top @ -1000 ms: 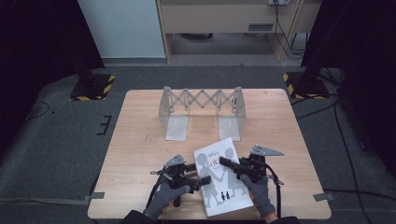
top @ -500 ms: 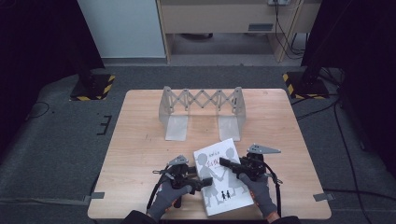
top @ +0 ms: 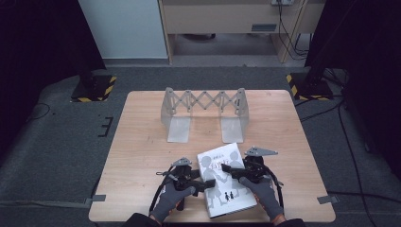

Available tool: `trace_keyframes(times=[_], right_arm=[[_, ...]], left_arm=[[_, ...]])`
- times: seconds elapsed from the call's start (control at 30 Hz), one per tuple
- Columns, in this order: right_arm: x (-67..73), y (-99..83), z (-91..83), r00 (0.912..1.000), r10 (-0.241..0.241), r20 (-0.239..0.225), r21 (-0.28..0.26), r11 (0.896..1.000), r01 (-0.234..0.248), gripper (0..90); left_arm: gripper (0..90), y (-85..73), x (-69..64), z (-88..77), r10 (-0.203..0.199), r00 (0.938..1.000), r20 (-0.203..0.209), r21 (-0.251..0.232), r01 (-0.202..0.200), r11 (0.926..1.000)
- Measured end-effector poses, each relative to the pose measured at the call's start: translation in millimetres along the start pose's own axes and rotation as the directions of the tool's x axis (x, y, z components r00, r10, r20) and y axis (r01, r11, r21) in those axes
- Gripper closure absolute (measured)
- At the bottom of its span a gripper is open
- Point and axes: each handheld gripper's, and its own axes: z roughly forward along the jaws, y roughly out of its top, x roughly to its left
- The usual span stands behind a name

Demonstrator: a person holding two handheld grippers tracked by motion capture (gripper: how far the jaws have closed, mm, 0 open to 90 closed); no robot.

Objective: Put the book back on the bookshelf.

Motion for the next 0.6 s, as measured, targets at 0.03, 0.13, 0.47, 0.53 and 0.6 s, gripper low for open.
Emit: trace_keyframes(times=[0.03,0.13,0.47,0.53,0.6], right_arm=[[0.0,0.0,0.0,1.0,0.0,0.0,0.0,1.0,0.0,39.6],[-2.3,-1.5,-0.8,0.9996,-0.004,0.026,0.004,1.0,0.004,33.4],[-12.6,-10.2,-7.3,0.9878,-0.059,0.144,0.04,0.998,0.053,30.0],[-11.5,-11.4,-7.2,0.9855,-0.073,0.154,0.043,0.997,0.067,27.8],[-11.6,-12.2,-7.1,0.9852,-0.073,0.155,0.038,0.997,0.068,26.7]], left_arm=[[1.3,0.0,0.0,0.0,0.0,1.0,0.0,0.0,0.0,1.0],[1.4,-0.4,-0.4,0.4,0.002,1.0,-0.004,-0.004,-0.002,1.0],[3.4,-1.9,-4.7,2.0,0.036,0.9982,-0.048,-0.004,-0.036,0.9993],[3.4,-1.9,-4.8,2.1,0.035,0.9982,-0.05,-0.004,-0.035,0.9994],[3.4,-1.9,-4.8,2.2,0.034,0.9982,-0.05,-0.005,-0.035,0.9994]])
